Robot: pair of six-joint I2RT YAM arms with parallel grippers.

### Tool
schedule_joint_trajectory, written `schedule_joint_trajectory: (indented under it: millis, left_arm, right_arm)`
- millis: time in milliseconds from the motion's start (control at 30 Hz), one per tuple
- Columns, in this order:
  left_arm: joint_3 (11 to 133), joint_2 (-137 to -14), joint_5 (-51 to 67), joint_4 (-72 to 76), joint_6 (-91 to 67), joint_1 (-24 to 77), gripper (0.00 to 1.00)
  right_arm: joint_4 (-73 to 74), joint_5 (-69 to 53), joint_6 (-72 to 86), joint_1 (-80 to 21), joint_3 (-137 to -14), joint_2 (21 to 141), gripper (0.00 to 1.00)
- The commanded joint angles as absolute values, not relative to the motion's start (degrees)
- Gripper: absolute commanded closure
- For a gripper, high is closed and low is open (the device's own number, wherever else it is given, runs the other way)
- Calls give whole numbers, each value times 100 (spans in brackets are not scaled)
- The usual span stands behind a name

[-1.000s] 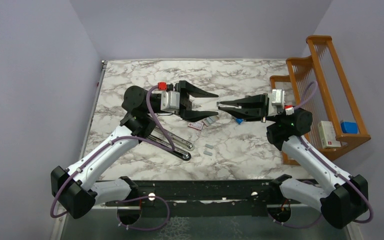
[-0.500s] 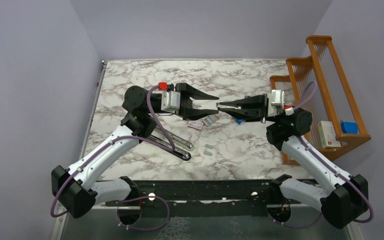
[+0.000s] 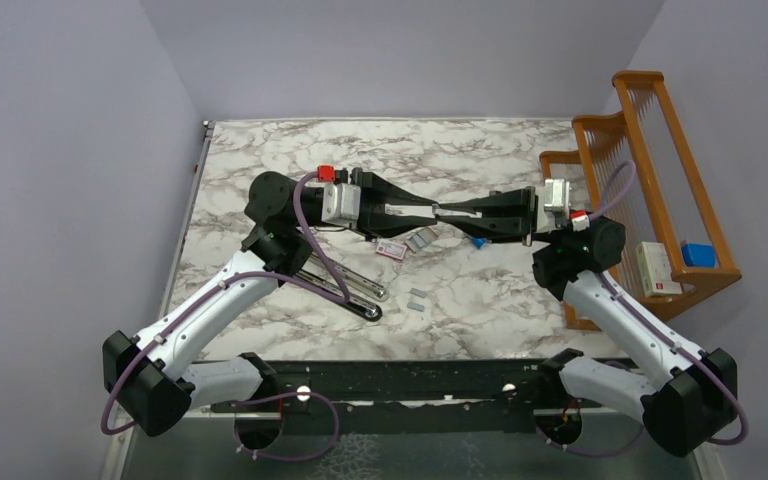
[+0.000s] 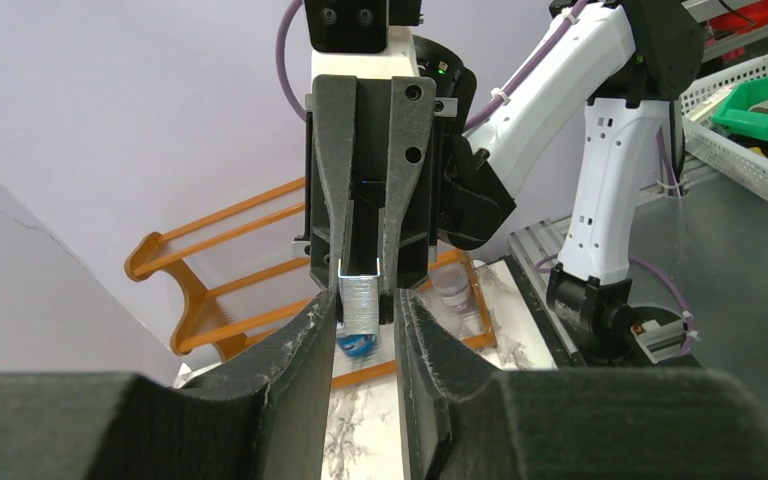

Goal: Load the staples into the stapler
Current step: Pick up the staple from the center of the board.

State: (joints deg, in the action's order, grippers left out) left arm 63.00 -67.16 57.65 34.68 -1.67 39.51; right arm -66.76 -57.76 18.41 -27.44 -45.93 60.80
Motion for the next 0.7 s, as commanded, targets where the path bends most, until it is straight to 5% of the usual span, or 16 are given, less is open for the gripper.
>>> schedule_joint_trajectory:
  millis: [0,667]
  left_arm:
    - [6401,-6690,5941,3655,-144,3990,70]
    - [6405,-6631,5880,3651,-111,3990,69]
  right_arm:
    - [-6808,-5852,1873,-2803,-4775,6118,83]
    - [-6768,-5871,1829,-2839,-4721,6138,83]
